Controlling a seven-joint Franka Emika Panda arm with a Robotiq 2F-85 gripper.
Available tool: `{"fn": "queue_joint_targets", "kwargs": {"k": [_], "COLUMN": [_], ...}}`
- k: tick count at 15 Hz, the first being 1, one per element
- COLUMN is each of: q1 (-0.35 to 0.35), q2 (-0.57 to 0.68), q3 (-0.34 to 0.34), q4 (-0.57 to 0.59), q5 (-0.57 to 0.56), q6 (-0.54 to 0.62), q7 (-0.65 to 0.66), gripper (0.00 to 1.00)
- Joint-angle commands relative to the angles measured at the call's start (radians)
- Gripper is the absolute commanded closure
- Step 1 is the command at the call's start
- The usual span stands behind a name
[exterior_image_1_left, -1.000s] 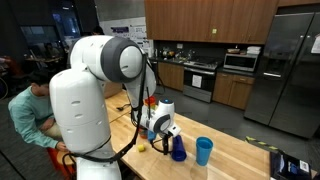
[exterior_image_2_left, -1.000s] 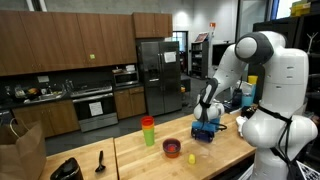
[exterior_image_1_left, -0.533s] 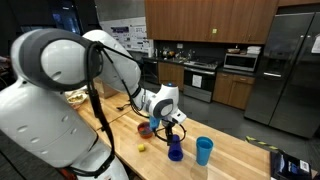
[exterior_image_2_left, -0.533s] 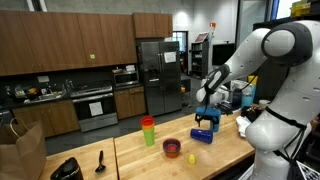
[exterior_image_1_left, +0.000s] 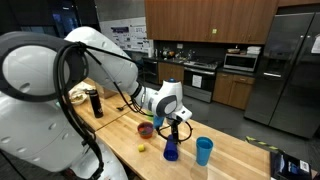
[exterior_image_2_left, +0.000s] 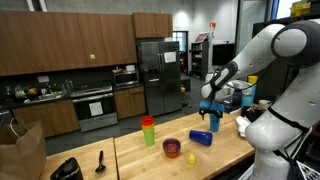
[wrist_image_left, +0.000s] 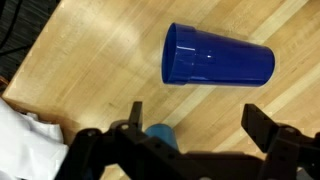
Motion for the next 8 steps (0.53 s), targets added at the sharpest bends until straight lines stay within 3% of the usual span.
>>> {"fn": "queue_joint_targets", "kwargs": {"k": [1, 8], "q1": [0.014, 0.051], "q2": [0.064, 0.268], "q3": [-0.01, -0.002], "q4": [0.0, -0.009], "q5": [0.001, -0.028], "q6": [0.059, 0.255], "q7": [0.07, 0.225], "gripper": [0.0, 0.0]}}
